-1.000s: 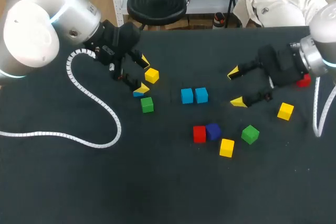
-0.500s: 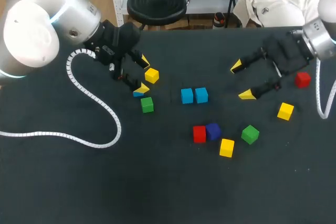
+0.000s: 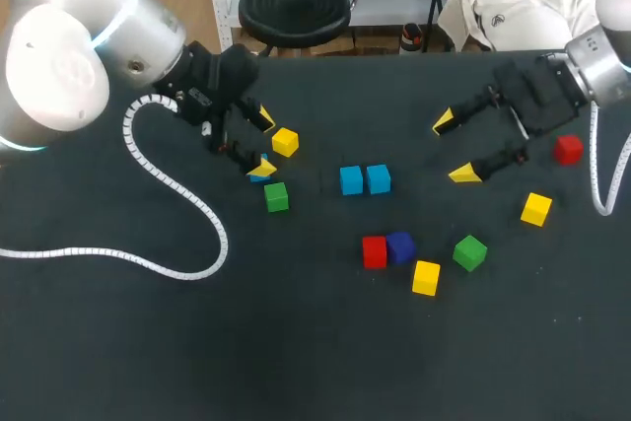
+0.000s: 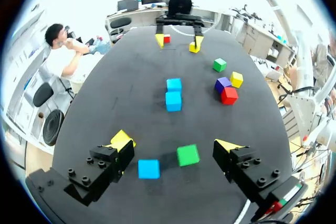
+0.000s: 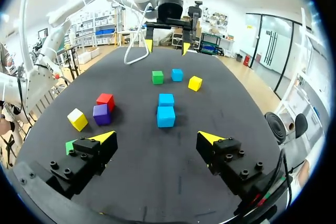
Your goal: Place the blue cubes, place green cubes on the blue cubes, place the yellow cubes on the green cubes, then place the red cubes on the yellow cubes, and place purple cube on the red cubes.
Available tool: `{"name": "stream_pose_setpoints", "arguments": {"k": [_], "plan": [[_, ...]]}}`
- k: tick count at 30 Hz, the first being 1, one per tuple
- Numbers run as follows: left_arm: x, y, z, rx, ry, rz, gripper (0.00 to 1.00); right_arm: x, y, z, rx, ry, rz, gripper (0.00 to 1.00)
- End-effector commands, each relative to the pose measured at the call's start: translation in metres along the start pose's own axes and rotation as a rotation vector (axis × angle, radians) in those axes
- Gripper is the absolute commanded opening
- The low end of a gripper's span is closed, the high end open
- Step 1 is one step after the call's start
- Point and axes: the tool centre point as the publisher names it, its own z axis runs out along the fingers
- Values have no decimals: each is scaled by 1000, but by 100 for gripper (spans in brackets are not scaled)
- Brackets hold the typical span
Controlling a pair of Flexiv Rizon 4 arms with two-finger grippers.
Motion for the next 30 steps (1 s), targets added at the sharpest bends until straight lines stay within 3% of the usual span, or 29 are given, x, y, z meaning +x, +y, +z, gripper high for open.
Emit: {"name": "stream_pose_setpoints", "arguments": {"k": [1, 10, 20, 30], "plan": [[17, 17, 5, 1, 11, -19, 100, 0, 0, 0, 1, -2, -1, 100], [31, 46, 26, -14, 115, 6, 100, 0, 0, 0, 1, -2, -1, 100], [66, 46, 40, -24, 147, -133, 100, 0, 0, 0, 1, -2, -1, 100], [68, 54, 37, -39, 153, -132, 100, 0, 0, 0, 1, -2, -1, 100]]}}
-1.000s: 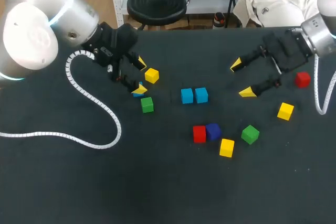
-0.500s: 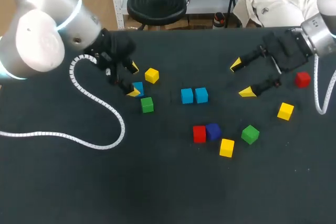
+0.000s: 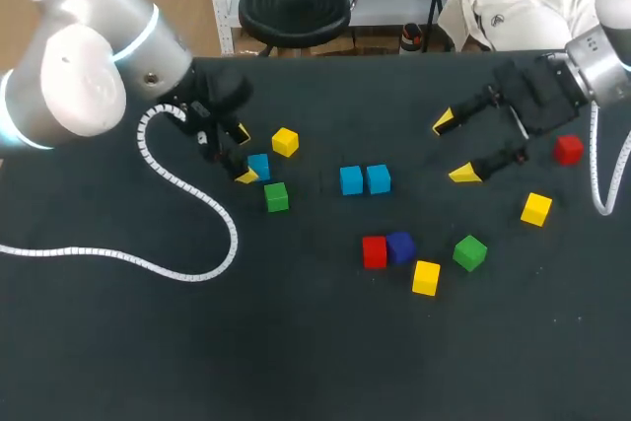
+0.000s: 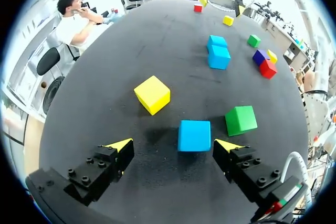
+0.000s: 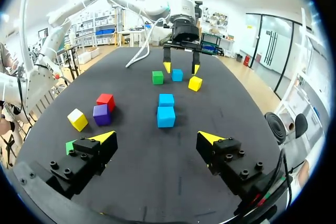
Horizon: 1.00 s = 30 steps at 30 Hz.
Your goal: Place the blue cubes, place green cubes on the blue cubes, place the yellow cubes on the green cubes, then place the red cubes on the yellow cubes, and place purple cube on the red cubes.
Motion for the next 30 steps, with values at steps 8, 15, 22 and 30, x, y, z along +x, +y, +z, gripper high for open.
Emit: {"name": "stream_pose_setpoints", "arguments": {"k": [8, 15, 22, 30], "plan": [[-5, 1, 9, 14, 9, 23, 100, 0, 0, 0, 1, -2, -1, 100], [-3, 2, 14, 35, 23, 41, 89, 0, 0, 0, 1, -2, -1, 100], [-3, 0, 10, 26, 14, 63, 0, 0, 0, 0, 1, -2, -1, 100], [-5, -8, -7, -30, 41, 98, 0, 0, 0, 0, 1, -2, -1, 100]]}}
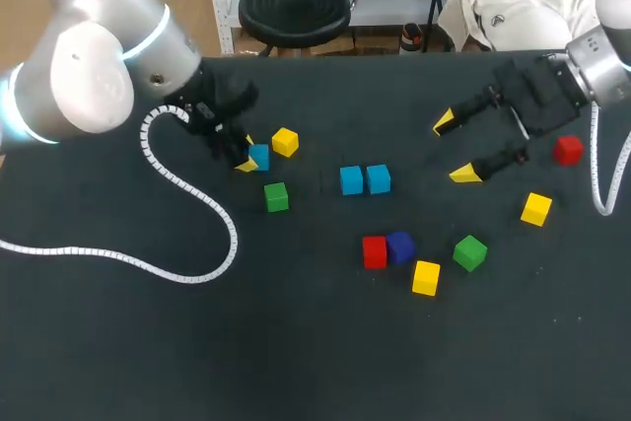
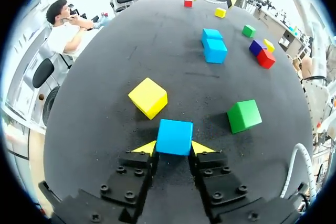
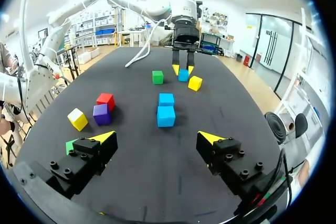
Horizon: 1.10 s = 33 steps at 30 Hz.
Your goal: Place the blue cubes, place green cubes on the blue cubes, place the yellow cubes on the green cubes, then place the red cubes on the yellow cubes, and place purple cube on the red cubes.
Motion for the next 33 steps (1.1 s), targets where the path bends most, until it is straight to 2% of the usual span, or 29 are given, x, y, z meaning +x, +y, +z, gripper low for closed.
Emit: {"name": "stream_pose_setpoints", "arguments": {"k": [1, 10, 21, 25, 33], "plan": [[-4, -13, -17, -41, 3, -8, 0, 0, 0, 0, 1, -1, -1, 100], [-23, -37, -49, -75, -36, 18, 0, 0, 0, 0, 1, -1, -1, 100], [-58, -88, -56, -77, -68, 38, 0, 0, 0, 0, 1, -1, -1, 100], [-66, -96, -53, -66, -49, 48, 0, 0, 0, 0, 1, -1, -1, 100], [-79, -105, -50, 12, -91, 135, 0, 0, 0, 0, 1, -1, -1, 100]]}}
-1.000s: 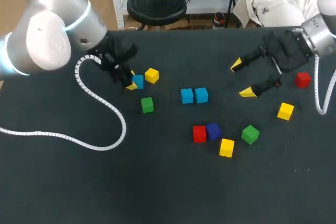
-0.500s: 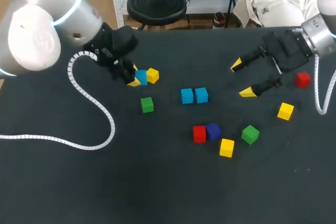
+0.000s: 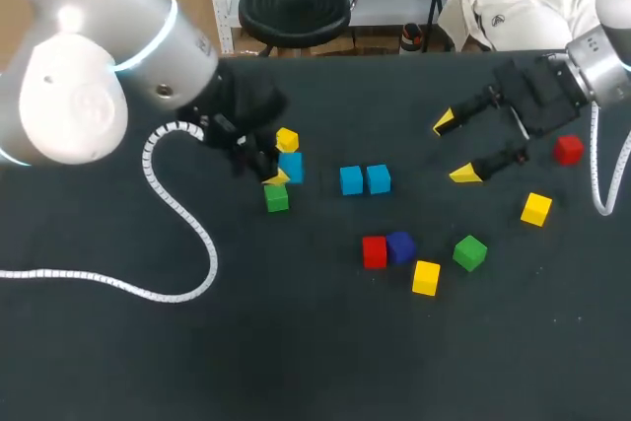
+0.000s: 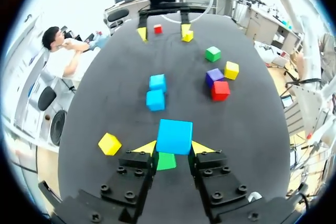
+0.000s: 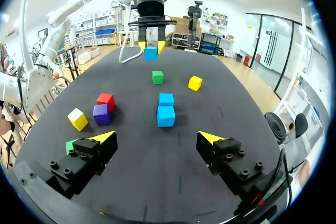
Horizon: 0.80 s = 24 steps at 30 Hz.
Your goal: Place the blue cubes, place green cubes on the blue cubes, place the yellow cubes on the green cubes, then place the red cubes on the yellow cubes, and place purple cube on the red cubes.
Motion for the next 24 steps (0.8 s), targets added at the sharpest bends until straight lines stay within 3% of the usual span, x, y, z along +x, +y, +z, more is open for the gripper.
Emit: {"name": "stream_pose_setpoints", "arguments": {"k": [1, 24], "plan": [[-4, 1, 2, 44, -20, 46, 0, 0, 0, 0, 1, -1, -1, 100], [-4, 1, 2, 44, -20, 46, 0, 0, 0, 0, 1, -1, -1, 100]]}}
